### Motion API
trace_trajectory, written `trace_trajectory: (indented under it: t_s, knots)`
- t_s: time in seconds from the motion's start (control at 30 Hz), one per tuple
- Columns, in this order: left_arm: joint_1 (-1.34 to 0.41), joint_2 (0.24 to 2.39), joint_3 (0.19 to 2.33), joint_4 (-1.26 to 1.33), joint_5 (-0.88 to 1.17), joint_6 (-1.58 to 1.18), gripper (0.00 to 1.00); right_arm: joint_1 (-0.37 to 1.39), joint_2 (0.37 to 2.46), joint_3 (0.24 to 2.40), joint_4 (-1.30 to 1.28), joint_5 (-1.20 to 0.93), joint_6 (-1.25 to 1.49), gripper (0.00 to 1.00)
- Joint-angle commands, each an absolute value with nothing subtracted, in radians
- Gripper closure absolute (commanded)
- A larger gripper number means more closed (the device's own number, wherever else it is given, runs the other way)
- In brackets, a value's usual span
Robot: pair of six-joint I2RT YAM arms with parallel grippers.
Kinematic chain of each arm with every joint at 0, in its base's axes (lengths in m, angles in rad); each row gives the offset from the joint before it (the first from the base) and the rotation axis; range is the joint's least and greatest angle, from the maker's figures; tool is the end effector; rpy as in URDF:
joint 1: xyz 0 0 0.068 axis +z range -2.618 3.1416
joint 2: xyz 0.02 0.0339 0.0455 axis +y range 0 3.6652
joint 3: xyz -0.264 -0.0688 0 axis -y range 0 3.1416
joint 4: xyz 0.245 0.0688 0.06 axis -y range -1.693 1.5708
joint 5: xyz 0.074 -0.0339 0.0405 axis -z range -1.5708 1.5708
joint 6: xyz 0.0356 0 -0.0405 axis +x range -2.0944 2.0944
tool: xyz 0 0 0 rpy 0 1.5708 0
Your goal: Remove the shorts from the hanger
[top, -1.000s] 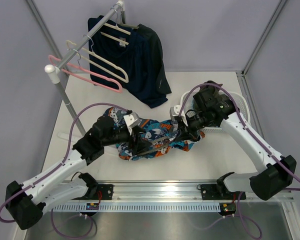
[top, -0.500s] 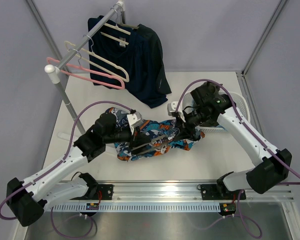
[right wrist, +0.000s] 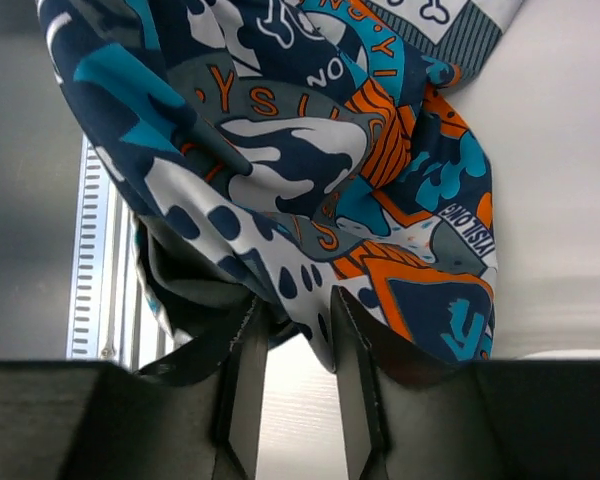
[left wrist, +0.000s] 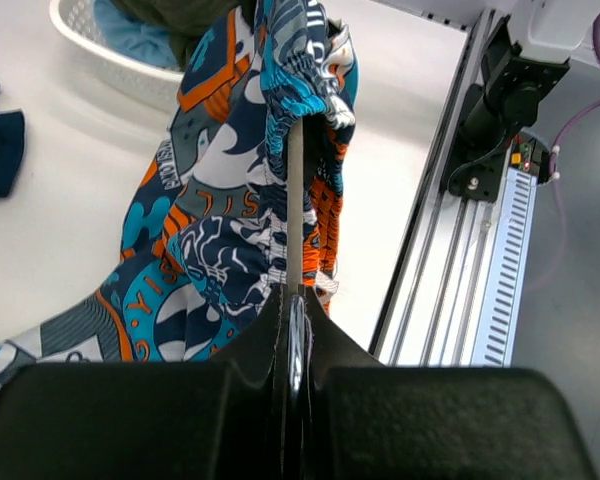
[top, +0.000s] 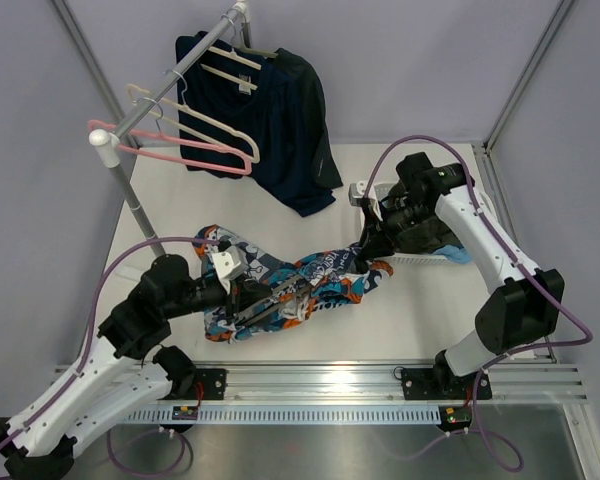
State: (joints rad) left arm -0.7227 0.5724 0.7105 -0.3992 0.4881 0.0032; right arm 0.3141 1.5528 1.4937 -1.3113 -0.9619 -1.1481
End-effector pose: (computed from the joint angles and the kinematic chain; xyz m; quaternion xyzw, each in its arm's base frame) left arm 0.0897 -0.1014 0.3224 0.4108 0.6673 -0.3874 0.4857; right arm 0.2593 0.1149 0.3304 -0.6234 0.6258 0.3849 0.2675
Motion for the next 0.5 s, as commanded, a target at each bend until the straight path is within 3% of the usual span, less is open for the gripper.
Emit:
trace_trajectory:
  t_s: [0.0,0.07,0.27,0.37,0.47]
  knots:
    - [-0.726,0.546,0.712,-0.420,0.436,0.003,1.00,0.308,1.568,1.551,-1.347,-0.988,-1.161,0.69]
    - [-0.726,0.529,0.716,-0.445,0.425,0.003,1.00,0.301,1.581,1.581,-1.345,-0.994,-1.151,1.00]
    - [-0.724,0.483,0.710,-0.465,0.400,-0.026,1.00,0.288,1.588,1.624,-1.381,-1.049,-1.154,1.00]
    - [-0.724,0.468,0.716,-0.497,0.393,-0.040,1.00,0.252,1.562,1.621,-1.280,-1.065,-1.036,1.00]
    - [-0.724,0.453,0.730,-0.552,0.373,-0.054,1.00,0.157,1.540,1.605,-0.984,-1.058,-0.750,1.00]
